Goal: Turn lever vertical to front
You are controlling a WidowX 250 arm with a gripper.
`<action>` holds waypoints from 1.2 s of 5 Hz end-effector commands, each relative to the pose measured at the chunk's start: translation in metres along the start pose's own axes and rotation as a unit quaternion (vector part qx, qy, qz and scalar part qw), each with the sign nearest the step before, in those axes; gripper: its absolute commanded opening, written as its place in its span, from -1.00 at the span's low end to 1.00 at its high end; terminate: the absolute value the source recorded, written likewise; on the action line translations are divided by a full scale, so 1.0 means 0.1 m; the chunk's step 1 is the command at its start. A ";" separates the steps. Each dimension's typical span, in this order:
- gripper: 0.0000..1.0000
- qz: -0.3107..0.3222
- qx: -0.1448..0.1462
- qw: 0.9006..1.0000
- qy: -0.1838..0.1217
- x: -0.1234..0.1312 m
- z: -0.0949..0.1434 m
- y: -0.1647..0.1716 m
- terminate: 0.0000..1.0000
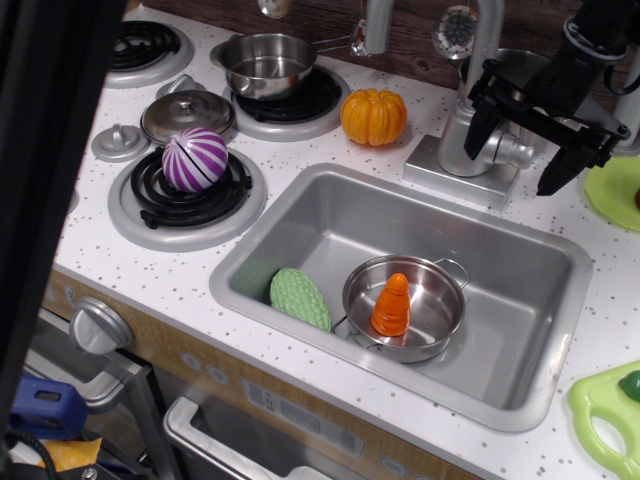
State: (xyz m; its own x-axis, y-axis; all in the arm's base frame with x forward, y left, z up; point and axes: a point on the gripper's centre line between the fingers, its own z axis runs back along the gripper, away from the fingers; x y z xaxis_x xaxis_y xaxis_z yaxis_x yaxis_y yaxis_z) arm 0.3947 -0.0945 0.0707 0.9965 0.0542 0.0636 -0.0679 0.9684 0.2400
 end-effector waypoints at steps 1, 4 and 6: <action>1.00 0.000 0.000 1.000 0.000 0.00 0.00 0.00 -1.00; 1.00 0.011 0.112 0.991 -0.078 0.31 0.29 -0.04 -1.00; 1.00 0.020 0.134 0.984 -0.117 0.44 0.41 -0.03 -1.00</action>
State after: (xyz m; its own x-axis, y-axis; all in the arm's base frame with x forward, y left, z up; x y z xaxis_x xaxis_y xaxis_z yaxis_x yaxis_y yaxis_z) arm 0.4340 -0.1003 0.0869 0.9729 -0.0068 0.2310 -0.1132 0.8575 0.5019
